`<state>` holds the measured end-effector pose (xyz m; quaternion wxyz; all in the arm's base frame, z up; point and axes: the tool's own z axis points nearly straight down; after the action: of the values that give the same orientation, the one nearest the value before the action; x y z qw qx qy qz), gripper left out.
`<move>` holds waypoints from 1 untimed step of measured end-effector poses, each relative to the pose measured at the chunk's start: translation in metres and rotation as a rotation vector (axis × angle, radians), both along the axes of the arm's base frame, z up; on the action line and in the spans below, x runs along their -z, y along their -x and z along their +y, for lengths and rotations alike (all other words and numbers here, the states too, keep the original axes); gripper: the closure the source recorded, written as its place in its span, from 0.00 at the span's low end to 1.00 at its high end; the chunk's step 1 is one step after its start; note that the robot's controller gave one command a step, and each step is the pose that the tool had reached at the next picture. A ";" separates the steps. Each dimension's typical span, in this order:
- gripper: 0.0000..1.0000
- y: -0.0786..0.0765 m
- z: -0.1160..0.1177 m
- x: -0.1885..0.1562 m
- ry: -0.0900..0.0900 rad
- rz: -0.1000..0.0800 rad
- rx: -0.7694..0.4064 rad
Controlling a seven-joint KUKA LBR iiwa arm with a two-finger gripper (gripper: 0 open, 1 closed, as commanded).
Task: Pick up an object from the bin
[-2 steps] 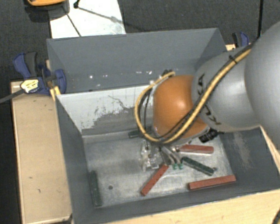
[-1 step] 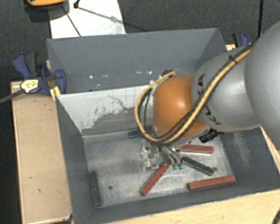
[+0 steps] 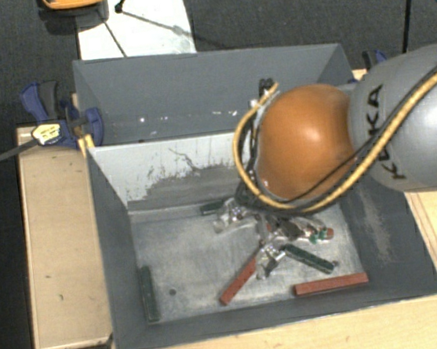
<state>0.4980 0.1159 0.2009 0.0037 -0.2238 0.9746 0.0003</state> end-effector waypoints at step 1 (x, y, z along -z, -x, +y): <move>0.00 0.000 0.000 0.002 0.000 0.004 0.002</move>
Offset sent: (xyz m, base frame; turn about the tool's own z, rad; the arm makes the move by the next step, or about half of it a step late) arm 0.0242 -0.0280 -0.1309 -0.1619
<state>0.4977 0.1159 0.1989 0.0020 -0.2228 0.9749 0.0005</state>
